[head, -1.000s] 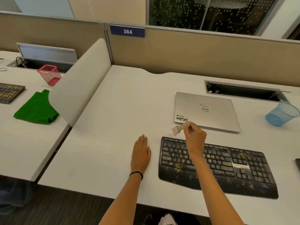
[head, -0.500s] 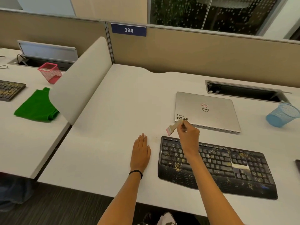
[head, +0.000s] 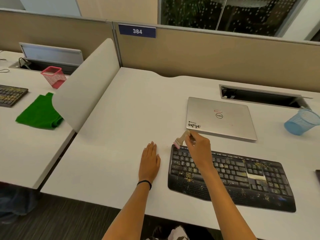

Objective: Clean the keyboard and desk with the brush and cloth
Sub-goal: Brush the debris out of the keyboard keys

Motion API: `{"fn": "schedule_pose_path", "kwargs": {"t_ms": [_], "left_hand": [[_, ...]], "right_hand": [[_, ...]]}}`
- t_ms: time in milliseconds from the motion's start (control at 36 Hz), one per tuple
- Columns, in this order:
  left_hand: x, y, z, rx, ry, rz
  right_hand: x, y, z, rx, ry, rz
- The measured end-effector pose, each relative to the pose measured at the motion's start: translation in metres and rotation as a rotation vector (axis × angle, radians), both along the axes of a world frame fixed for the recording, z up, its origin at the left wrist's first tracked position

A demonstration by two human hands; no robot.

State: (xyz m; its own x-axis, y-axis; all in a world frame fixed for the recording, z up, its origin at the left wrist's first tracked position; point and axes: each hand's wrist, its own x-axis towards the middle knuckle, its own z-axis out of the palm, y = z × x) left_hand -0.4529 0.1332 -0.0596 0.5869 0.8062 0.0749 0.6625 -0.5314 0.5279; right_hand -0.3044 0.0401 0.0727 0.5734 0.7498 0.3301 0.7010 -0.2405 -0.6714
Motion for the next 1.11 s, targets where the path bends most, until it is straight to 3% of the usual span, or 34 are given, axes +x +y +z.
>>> {"fn": "schedule_pose_path", "kwargs": {"t_ms": [222, 556, 694, 778, 944, 1111], "left_hand": [[-0.001, 0.001, -0.001, 0.011, 0.016, -0.010], [-0.001, 0.001, -0.002, 0.021, 0.026, -0.008], [-0.001, 0.001, -0.002, 0.024, 0.023, -0.008], [-0.001, 0.001, -0.001, 0.027, 0.018, -0.010], [-0.001, -0.001, 0.002, 0.036, 0.012, -0.009], [-0.002, -0.001, 0.001, 0.021, 0.014, -0.004]], "right_hand": [[0.001, -0.002, -0.004, -0.047, 0.126, 0.081], [0.002, -0.003, -0.004, -0.032, 0.116, 0.150], [0.002, -0.005, -0.007, -0.123, 0.125, 0.210], [0.002, -0.006, -0.005, -0.045, 0.139, 0.159], [0.003, -0.016, -0.008, -0.024, -0.025, 0.019], [0.002, -0.019, 0.000, 0.008, 0.084, 0.091]]}}
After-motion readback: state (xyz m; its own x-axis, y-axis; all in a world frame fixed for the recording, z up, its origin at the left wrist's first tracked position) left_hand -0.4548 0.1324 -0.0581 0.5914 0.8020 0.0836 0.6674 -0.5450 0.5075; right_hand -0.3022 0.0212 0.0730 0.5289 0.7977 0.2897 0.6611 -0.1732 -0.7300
